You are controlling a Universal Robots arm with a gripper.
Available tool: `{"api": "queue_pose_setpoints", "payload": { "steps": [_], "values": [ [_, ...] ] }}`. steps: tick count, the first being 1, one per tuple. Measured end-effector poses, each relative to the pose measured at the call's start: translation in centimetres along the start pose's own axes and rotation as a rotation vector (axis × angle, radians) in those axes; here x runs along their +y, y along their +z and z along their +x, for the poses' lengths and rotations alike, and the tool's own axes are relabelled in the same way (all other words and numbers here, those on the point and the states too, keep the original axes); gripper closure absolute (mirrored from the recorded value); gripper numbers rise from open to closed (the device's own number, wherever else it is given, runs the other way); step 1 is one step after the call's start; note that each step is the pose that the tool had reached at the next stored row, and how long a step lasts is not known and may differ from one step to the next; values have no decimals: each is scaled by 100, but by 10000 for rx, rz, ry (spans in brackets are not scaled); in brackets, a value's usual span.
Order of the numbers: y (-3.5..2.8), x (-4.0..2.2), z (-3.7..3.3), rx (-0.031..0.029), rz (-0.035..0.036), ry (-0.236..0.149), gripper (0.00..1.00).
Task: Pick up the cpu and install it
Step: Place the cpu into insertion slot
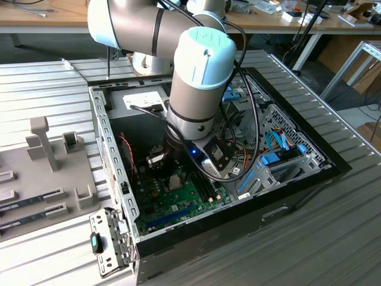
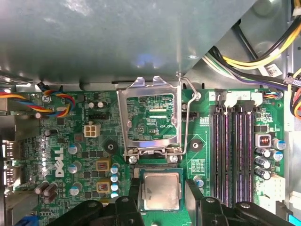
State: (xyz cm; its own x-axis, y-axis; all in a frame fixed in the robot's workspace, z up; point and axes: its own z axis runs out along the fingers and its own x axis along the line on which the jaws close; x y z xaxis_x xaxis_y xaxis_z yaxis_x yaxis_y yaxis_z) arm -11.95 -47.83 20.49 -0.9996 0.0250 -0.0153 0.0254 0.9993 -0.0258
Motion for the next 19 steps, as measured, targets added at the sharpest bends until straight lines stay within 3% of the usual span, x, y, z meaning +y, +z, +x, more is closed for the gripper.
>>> {"api": "queue_pose_setpoints", "payload": {
  "steps": [13, 16, 19],
  "values": [
    [46, 1, 22, 1, -3, -1, 50],
    [45, 1, 38, 2, -9, -2, 50],
    [44, -1, 101, 3, -11, -3, 50]
  ]
}}
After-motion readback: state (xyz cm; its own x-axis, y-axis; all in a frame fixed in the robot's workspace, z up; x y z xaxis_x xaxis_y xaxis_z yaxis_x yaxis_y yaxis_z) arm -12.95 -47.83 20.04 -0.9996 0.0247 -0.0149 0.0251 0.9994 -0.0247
